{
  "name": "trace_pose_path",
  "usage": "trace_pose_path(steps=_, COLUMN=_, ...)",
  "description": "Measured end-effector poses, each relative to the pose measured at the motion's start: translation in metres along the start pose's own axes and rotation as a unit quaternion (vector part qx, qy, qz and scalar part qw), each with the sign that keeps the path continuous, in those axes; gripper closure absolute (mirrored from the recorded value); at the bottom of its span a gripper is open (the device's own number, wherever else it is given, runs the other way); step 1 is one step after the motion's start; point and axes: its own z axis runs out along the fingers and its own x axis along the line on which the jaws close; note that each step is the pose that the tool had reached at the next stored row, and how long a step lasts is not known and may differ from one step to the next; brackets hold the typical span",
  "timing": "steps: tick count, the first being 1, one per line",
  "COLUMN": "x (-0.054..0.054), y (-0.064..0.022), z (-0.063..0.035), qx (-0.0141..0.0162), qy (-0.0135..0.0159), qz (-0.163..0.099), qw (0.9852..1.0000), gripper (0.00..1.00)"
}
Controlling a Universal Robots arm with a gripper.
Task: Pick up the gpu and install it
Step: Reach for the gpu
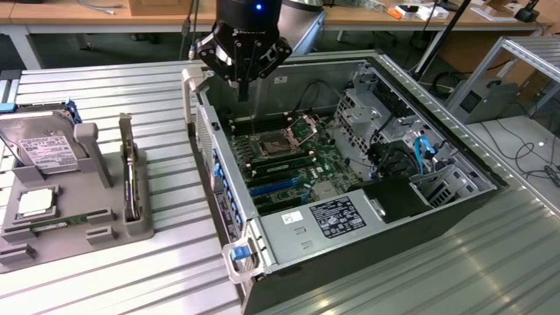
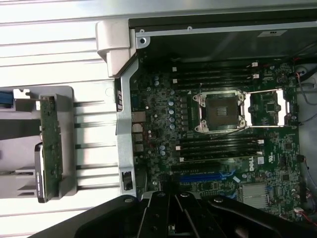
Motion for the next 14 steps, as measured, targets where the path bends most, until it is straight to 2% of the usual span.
trace_pose_path(steps=14, x=0.006, y=-0.0005, z=-0.0001, qx=0.0, qy=0.0, qz=0.0, qw=1.0, gripper=0.89)
